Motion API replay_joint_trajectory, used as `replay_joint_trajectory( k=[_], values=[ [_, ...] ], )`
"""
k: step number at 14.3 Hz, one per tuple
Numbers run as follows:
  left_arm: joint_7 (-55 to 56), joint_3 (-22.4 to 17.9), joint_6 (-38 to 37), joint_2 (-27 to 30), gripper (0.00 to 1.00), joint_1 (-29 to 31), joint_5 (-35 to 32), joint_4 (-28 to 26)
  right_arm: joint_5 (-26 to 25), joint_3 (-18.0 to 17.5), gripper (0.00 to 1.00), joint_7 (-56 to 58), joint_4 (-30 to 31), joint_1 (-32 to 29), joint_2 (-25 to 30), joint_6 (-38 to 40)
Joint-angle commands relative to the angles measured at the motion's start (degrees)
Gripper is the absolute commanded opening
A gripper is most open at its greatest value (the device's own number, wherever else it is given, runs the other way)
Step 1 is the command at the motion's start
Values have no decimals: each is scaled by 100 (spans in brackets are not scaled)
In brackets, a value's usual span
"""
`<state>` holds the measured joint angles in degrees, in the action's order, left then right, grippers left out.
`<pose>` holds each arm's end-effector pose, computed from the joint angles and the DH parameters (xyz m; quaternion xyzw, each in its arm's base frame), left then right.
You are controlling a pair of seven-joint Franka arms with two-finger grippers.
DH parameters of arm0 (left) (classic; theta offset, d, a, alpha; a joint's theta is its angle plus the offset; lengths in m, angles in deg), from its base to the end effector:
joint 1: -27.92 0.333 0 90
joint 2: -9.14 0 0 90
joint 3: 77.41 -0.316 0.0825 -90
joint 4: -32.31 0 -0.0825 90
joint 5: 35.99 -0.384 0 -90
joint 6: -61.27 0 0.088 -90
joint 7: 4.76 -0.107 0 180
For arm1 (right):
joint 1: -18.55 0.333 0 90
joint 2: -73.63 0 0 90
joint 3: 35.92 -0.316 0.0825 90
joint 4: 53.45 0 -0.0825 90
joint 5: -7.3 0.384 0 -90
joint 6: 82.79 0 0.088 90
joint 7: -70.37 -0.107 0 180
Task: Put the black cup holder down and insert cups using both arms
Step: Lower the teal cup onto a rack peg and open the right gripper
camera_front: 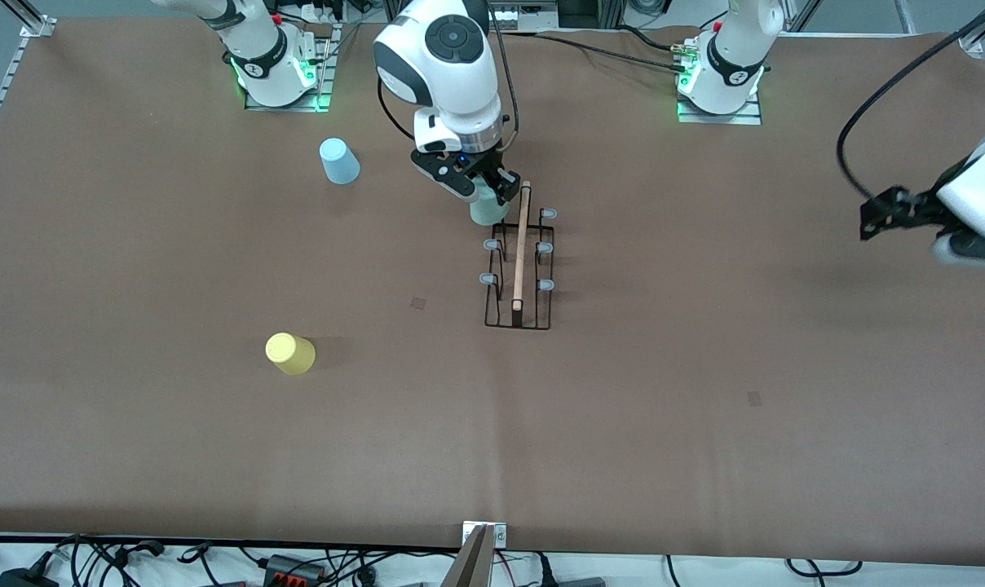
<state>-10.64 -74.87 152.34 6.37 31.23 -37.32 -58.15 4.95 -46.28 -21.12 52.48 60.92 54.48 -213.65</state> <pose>0.5695 0.0107 0.5952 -0.9988 0.0450 0.0194 0.0094 0.3953 0.5052 0.3568 -0.9439 0.3256 -0.0040 0.0548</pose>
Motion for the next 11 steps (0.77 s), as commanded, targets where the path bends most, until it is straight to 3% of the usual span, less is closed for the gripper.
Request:
replay_joint_trajectory(
  k=[1, 4, 6, 9, 11],
  values=[
    [16, -868, -18, 611, 100, -769, 424, -596, -82, -10, 17, -158, -125, 8, -63, -62],
    [-1, -860, -107, 209, 100, -814, 301, -18, -108, -10, 29, -369, -125, 8, -238, -422],
    [-10, -852, -195, 190, 100, -824, 274, 28, -108, 8, 100, -369, -125, 8, -256, -432],
    [-10, -852, -222, 181, 100, -824, 274, 37, -134, 139, 100, -142, -116, -167, -134, -335],
    [-1, -852, -222, 190, 100, -832, 274, 37, -152, 140, 100, 838, -90, -666, 199, 242]
  ],
)
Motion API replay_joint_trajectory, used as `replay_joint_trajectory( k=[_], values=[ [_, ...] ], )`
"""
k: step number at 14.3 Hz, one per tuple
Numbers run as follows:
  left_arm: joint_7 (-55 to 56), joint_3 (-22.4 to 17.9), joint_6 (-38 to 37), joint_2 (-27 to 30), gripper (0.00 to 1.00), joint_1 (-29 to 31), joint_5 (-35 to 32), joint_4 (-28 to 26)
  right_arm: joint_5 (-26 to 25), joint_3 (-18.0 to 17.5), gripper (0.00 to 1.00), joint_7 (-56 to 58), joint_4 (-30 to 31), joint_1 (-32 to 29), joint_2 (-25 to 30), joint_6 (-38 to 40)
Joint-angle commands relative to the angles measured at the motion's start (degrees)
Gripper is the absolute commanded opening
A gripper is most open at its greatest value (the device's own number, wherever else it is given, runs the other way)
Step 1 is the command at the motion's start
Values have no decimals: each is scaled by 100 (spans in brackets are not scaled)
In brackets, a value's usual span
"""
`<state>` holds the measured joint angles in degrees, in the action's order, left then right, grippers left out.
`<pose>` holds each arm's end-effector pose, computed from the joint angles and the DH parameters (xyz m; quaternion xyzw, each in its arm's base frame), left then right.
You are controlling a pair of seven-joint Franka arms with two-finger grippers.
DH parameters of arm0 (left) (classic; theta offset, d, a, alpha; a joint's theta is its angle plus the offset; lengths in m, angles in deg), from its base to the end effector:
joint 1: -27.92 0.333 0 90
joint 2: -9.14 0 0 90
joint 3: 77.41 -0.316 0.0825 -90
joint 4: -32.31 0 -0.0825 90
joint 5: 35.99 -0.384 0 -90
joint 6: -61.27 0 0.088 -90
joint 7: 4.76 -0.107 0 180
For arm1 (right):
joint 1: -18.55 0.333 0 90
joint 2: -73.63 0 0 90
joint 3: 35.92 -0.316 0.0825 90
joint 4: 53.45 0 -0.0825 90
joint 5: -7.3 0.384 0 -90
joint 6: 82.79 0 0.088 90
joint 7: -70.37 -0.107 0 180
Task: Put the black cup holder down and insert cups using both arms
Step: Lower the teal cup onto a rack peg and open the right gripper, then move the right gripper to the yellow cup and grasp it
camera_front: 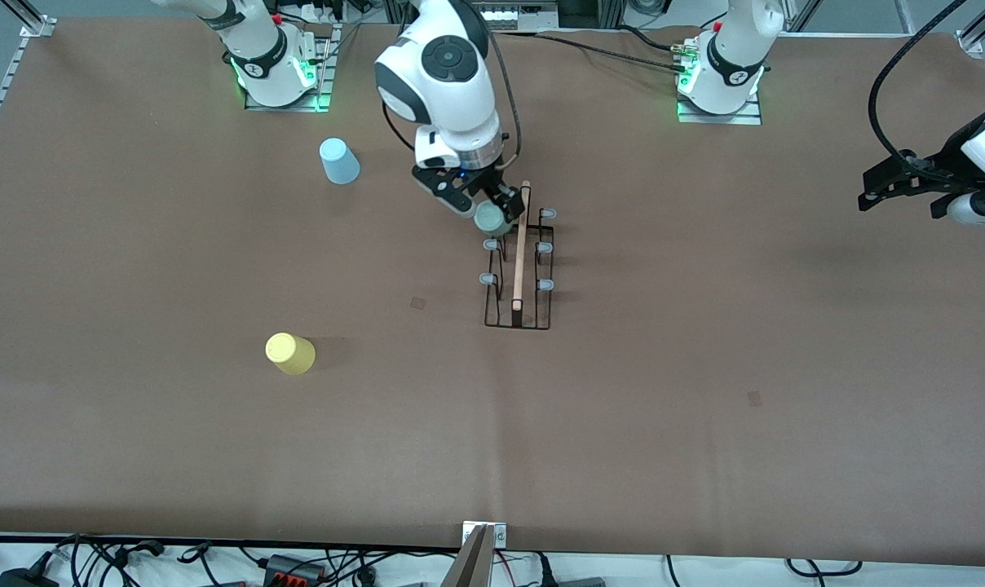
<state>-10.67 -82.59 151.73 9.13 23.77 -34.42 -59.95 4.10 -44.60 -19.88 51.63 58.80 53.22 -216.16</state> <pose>0.5541 0.0070 0.6065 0.9989 -0.0422 -0.0149 0.0146 0.4330 0.4846 0.3531 -0.9372 0.3415 -0.0207 0.0681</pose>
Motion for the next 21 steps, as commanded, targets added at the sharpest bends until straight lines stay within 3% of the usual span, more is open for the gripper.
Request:
replay_joint_trajectory(
  k=[1, 4, 7, 13, 16, 21],
  values=[
    [2, -80, -161, -87, 100, -86, -16, 217, -67, -28, 100, 1320, 30, -700, 493, 810],
    [2, -80, -161, -95, 100, -86, -7, 217, -67, -37, 100, 3812, 302, -1823, 889, 1489],
    [2, -89, -161, -95, 100, -69, 1, 217, -67, -28, 100, 6067, 610, -2704, 908, 1245],
    [2, -89, -161, -104, 100, -69, 1, 217, -84, -20, 100, 7792, 725, -3567, 180, -414],
    [11, -89, -161, -104, 100, -69, 1, 217, -119, 7, 100, 8689, 672, -3716, -321, -1224],
    [20, -89, -169, -104, 100, -78, 1, 217, -128, 129, 100, 8981, 698, -3682, -858, -2095]
  ],
)
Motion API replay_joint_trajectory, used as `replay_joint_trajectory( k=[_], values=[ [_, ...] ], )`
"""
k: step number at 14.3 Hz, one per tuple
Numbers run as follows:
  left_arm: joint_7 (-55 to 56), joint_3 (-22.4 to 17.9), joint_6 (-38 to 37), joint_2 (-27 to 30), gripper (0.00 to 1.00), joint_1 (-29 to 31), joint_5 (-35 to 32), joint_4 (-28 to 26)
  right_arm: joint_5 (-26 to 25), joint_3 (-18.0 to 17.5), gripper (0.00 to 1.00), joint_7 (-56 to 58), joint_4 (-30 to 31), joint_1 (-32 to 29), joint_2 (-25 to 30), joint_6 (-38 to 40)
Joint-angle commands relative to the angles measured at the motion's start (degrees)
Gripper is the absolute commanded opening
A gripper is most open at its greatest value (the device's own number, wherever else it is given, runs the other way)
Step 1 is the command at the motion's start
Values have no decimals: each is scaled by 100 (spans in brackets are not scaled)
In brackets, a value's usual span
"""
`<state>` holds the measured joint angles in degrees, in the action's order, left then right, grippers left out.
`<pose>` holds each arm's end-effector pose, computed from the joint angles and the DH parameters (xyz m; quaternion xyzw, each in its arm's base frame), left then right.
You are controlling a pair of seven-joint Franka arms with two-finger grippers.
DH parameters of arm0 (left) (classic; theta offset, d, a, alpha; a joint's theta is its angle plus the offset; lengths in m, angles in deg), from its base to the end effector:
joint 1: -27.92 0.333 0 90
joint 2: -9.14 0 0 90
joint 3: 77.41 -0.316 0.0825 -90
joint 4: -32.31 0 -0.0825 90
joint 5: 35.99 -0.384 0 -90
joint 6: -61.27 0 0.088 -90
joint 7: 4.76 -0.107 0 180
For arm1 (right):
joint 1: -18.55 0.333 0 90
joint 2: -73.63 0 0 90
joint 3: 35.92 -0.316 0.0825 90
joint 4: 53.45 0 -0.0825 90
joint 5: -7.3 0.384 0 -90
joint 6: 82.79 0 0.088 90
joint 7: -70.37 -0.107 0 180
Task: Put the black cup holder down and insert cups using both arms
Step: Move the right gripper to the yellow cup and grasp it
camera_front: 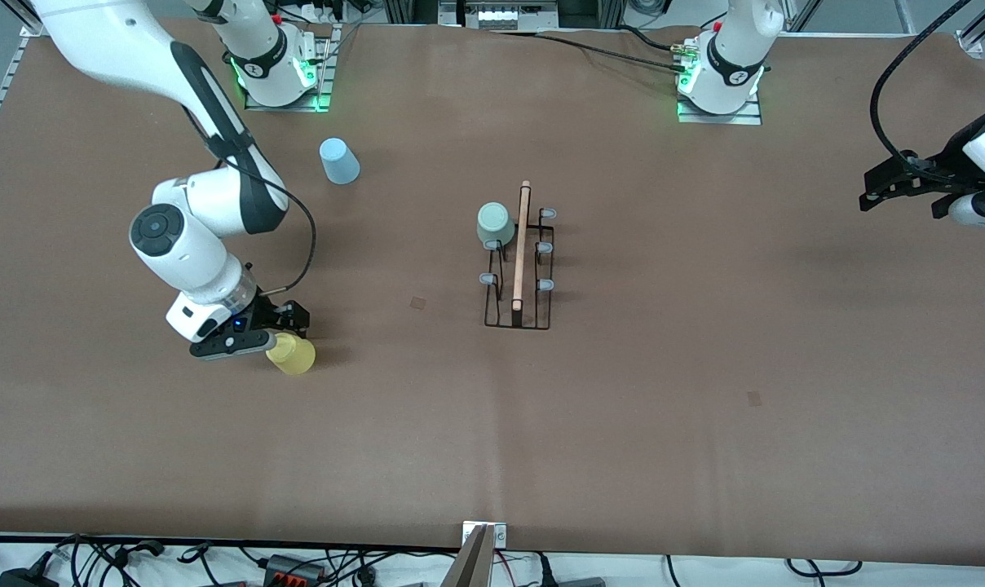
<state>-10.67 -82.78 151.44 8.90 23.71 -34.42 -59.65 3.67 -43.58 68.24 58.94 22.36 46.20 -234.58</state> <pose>0.5548 0.0082 0.6063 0.9989 -0.0411 -0.0168 0.0146 0.6260 0.1242 0.2514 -0.9895 -0.0964 -0.1047 0.0245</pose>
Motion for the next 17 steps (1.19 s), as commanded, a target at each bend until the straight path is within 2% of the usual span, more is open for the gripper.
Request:
replay_joint_trajectory(
  k=[1, 4, 7, 10, 12, 15, 17],
  values=[
    [20, -69, -141, -81, 100, -71, 1, 188, -86, 37, 100, 169, -23, -38, -227, -376],
    [28, -69, -141, -81, 100, -71, 1, 188, -86, 89, 100, 169, -6, -12, -403, -737],
    [37, -69, -141, -81, 100, -80, -7, 188, -95, 81, 100, 169, -6, -3, -438, -773],
    [37, -69, -141, -81, 100, -80, -7, 188, -104, 81, 30, 221, 12, -3, -421, -729],
    [37, -69, -141, -81, 100, -80, 1, 188, -104, 81, 0, 362, 29, -3, -264, -659],
    [55, -61, -141, -81, 100, -80, 1, 188, -86, 72, 0, 13, -23, 154, 202, 86],
    [55, -61, -141, -81, 100, -80, 1, 188, -77, 72, 0, -1039, -181, 566, 483, 683]
  ],
)
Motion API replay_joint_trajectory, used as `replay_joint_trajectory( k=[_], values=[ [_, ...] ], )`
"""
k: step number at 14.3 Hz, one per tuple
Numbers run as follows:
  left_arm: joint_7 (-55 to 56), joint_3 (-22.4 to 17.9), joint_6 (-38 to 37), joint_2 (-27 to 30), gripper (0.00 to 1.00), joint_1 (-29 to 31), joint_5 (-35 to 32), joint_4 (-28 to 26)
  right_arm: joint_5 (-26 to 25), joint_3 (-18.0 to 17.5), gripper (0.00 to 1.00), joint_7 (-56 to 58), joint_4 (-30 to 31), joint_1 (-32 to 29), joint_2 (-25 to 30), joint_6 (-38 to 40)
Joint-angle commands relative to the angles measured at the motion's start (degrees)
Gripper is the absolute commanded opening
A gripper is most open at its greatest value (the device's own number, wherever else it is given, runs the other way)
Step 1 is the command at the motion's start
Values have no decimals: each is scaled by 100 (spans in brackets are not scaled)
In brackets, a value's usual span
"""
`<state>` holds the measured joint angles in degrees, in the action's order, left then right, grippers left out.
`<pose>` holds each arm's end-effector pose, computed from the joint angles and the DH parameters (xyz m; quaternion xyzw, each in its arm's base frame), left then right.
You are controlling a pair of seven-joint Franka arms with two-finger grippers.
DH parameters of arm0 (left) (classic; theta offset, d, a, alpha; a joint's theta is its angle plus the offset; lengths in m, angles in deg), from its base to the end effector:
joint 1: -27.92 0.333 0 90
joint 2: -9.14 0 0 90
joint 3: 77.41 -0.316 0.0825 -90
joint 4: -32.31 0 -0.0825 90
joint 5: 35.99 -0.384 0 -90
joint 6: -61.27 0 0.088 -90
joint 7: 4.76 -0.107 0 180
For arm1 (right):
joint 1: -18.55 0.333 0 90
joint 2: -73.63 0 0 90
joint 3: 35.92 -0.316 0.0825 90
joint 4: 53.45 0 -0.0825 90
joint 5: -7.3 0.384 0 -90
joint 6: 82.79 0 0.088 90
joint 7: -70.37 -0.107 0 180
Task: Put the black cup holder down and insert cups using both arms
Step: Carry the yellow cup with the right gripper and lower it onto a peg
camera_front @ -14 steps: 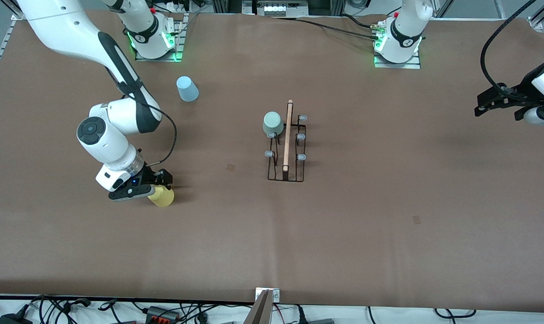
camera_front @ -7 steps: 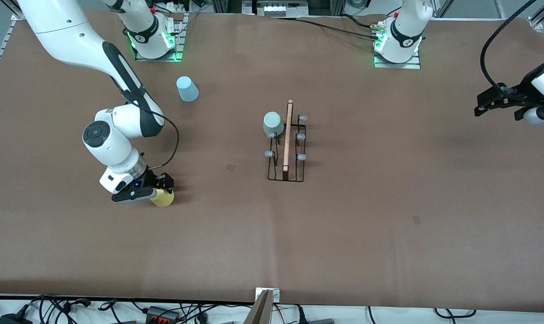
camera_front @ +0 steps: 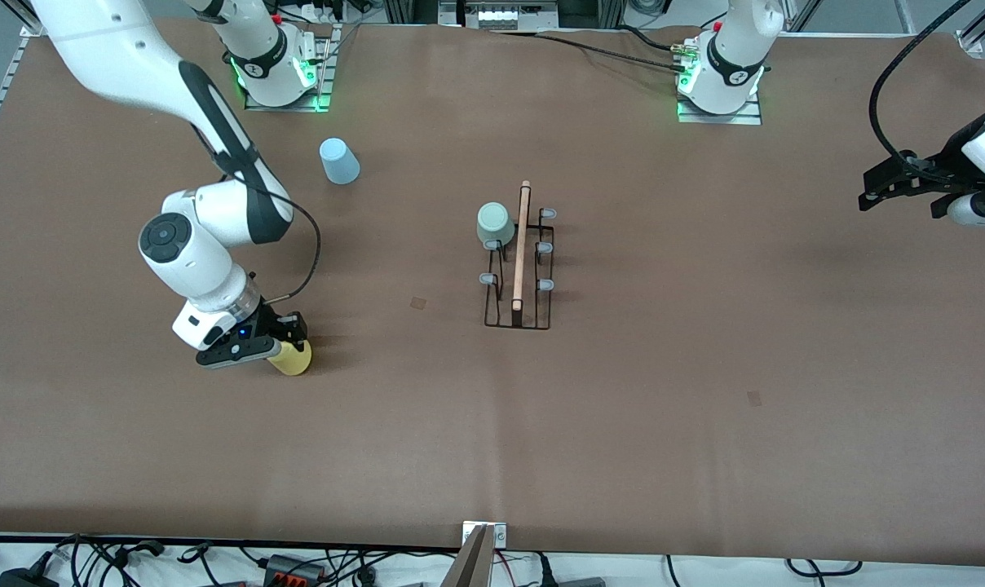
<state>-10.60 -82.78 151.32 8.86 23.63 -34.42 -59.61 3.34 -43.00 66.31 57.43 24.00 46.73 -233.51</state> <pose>0.5548 0.0074 0.6061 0.9989 -0.0412 -0.0179 0.0146 0.6309 0.1370 0.2661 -0.9891 -0.0915 -0.1128 0.0232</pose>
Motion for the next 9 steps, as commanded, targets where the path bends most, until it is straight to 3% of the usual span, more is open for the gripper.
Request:
replay_joint_trajectory(
  k=[1, 4, 9],
  values=[
    [48, -70, -128, -77, 100, -72, 1, 183, -44, 14, 0, -1556, -205, 665, 570, 927],
    [57, -70, -128, -77, 100, -72, 1, 183, -18, 14, 0, -3218, -1205, 1289, 599, 2087],
    [57, -70, -128, -77, 100, -72, 1, 183, -35, -4, 0, -5987, -1980, 2371, 143, 2232]
  ],
)
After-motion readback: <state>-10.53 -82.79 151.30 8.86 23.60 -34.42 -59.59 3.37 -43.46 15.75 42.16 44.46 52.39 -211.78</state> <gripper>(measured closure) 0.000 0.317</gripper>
